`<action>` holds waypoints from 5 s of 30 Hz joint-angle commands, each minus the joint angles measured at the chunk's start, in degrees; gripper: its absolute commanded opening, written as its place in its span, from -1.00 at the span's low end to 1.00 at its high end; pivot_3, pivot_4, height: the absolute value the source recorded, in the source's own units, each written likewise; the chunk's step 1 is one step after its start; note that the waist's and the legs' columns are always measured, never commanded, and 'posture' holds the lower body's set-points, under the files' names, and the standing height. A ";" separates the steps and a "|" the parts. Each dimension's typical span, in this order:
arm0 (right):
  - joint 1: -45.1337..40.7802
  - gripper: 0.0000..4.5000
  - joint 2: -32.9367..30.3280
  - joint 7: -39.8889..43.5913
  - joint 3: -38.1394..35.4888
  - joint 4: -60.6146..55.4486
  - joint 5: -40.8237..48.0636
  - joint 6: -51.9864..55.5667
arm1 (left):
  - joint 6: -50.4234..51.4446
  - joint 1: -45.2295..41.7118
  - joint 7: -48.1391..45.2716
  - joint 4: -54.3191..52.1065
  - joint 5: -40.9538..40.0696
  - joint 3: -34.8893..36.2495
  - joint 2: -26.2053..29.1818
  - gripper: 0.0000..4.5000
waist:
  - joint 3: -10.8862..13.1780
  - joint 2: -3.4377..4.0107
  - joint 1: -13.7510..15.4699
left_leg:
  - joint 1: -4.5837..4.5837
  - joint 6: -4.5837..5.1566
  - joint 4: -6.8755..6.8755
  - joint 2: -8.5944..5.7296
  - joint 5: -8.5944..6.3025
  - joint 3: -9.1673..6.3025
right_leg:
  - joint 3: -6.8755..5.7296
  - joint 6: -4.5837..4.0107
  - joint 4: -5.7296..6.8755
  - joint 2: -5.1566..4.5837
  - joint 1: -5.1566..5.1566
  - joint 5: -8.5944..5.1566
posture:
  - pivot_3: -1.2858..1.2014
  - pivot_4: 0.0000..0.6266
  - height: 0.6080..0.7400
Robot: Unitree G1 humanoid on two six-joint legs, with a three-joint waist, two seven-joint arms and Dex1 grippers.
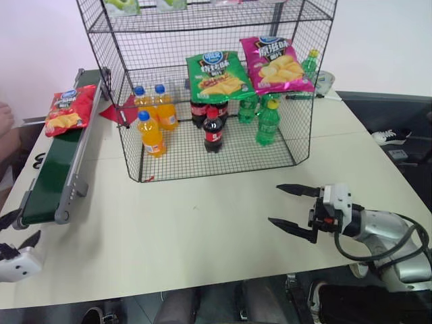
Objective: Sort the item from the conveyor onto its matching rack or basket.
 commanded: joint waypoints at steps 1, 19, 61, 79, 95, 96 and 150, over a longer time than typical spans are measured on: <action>-0.98 1.00 0.19 0.37 0.19 -4.71 3.64 1.84 | 0.97 -0.62 4.35 2.30 -0.32 -2.59 2.19 0.84 | -0.02 -0.03 -0.02 | 0.02 0.00 0.00 0.00 0.00 0.00 | 0.00 0.00 0.00 0.00 0.03 0.00 | 0.03 -0.52 1.00; -3.97 1.00 0.98 0.41 2.46 -3.32 2.91 3.04 | 5.31 -2.93 7.74 3.20 -3.71 -12.78 2.15 0.84 | -0.18 -0.29 0.00 | 0.13 0.00 0.02 0.03 0.00 0.14 | 0.05 0.01 0.06 -0.01 0.07 0.01 | 0.03 -0.52 1.00; -4.58 1.00 1.52 -0.39 1.87 2.48 -0.40 -0.78 | 6.76 -1.80 9.74 2.81 -10.33 -14.70 0.58 -0.98 | -0.27 -0.43 -0.06 | 0.23 0.00 0.13 0.02 0.00 0.25 | 0.13 0.01 0.37 0.00 0.05 0.01 | 0.03 -0.52 1.00; -5.82 1.00 2.08 0.39 2.13 5.43 -1.27 -1.49 | 11.03 11.78 2.26 -32.36 -13.59 2.52 -2.40 -0.98 | -0.32 -0.49 0.02 | 0.26 0.01 0.37 0.04 0.01 0.37 | 0.19 0.00 0.63 -0.04 0.08 0.01 | 0.03 -0.52 1.00; -8.43 1.00 1.40 -0.72 -2.16 9.73 -1.04 -2.96 | 21.58 -3.79 -19.40 -61.10 -17.53 1.49 -9.36 -0.98 | -0.28 -0.41 0.13 | 0.25 0.02 0.40 0.07 0.02 0.44 | 0.20 -0.01 0.65 -0.03 0.08 0.00 | 0.03 -0.52 1.00; -8.34 1.00 1.41 -1.01 -2.49 9.52 -0.78 -2.80 | 22.56 -6.35 -20.09 -61.35 -16.61 0.13 -9.72 -0.98 | -0.28 -0.41 0.21 | 0.25 0.03 0.41 0.07 0.02 0.44 | 0.19 0.00 0.67 -0.03 0.10 0.01 | 0.03 -0.52 1.00; -11.67 1.00 4.29 -8.98 -4.23 3.80 2.26 2.92 | 40.26 -69.50 2.24 -6.85 2.31 -36.81 -29.50 -0.98 | -0.23 -0.42 0.26 | 0.01 0.05 0.97 0.02 0.02 0.45 | 0.18 0.18 0.96 0.08 -0.01 0.06 | 0.03 -0.52 1.00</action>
